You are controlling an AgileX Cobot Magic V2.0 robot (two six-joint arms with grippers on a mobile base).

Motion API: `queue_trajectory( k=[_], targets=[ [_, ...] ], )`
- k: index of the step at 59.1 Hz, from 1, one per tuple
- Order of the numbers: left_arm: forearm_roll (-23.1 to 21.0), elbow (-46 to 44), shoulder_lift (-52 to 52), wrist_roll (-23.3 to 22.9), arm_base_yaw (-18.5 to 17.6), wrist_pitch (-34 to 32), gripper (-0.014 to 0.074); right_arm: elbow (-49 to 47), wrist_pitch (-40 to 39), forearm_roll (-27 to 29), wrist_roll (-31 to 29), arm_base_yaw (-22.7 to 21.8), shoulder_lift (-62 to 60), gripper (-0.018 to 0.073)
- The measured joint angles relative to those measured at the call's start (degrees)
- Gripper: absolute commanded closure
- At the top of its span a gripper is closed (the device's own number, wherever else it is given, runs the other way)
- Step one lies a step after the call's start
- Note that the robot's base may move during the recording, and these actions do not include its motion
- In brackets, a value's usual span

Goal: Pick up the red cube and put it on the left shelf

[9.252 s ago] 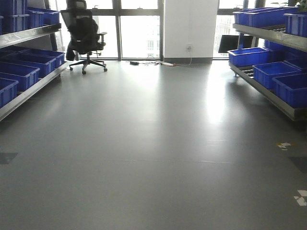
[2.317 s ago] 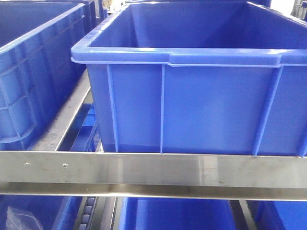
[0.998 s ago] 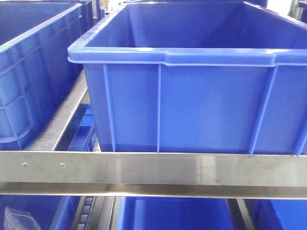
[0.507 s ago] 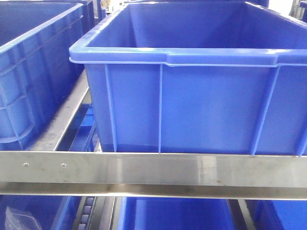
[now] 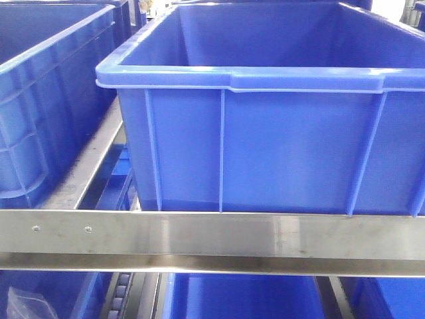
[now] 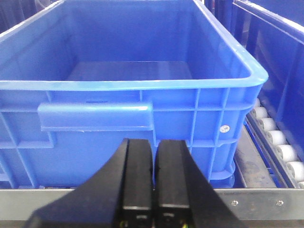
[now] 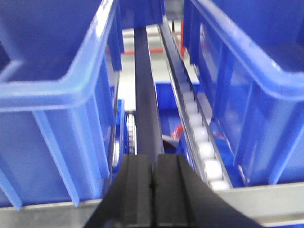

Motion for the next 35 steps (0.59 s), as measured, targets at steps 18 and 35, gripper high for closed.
queue_trajectory(
  k=[18, 35],
  targets=[
    [0.00, 0.00, 0.00, 0.00, 0.00, 0.00, 0.0495, 0.00, 2.23, 0.00, 0.00, 0.00, -3.59, 0.0512],
    [0.00, 0.00, 0.00, 0.00, 0.00, 0.00, 0.0495, 0.00, 2.94, 0.00, 0.00, 0.00, -3.59, 0.0512]
  ],
)
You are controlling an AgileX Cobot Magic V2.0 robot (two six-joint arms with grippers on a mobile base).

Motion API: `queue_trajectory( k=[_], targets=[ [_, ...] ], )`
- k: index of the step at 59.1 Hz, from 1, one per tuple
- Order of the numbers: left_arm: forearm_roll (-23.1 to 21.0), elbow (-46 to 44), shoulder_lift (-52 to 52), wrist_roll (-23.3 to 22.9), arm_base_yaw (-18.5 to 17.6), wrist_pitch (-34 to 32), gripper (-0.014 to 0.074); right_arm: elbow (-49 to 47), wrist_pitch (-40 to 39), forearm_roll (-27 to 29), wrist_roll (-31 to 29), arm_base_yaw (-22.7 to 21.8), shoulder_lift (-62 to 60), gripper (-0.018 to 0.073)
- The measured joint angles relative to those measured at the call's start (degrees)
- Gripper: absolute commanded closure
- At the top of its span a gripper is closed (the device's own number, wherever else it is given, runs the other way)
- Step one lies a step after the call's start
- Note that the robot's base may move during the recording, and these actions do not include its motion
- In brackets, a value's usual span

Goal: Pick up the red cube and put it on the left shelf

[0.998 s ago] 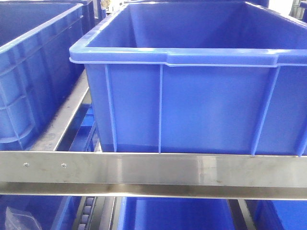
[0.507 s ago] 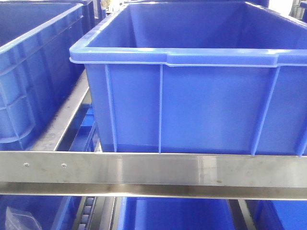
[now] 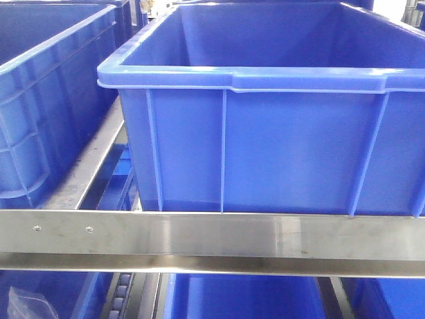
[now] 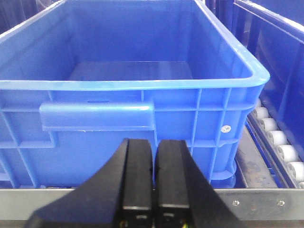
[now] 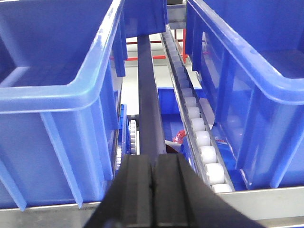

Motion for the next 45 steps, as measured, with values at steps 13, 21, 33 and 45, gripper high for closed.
queue_trajectory(
  k=[13, 21, 33, 45],
  targets=[
    [0.00, 0.00, 0.00, 0.00, 0.00, 0.00, 0.0495, 0.00, 0.14, 0.00, 0.00, 0.00, 0.00, 0.0512],
    [0.00, 0.00, 0.00, 0.00, 0.00, 0.00, 0.0495, 0.00, 0.23, 0.00, 0.00, 0.00, 0.00, 0.0512],
    [0.00, 0.00, 0.00, 0.00, 0.00, 0.00, 0.0495, 0.00, 0.23, 0.00, 0.00, 0.00, 0.00, 0.0512],
    [0.00, 0.00, 0.00, 0.00, 0.00, 0.00, 0.0495, 0.00, 0.23, 0.00, 0.00, 0.00, 0.00, 0.0512]
  ],
)
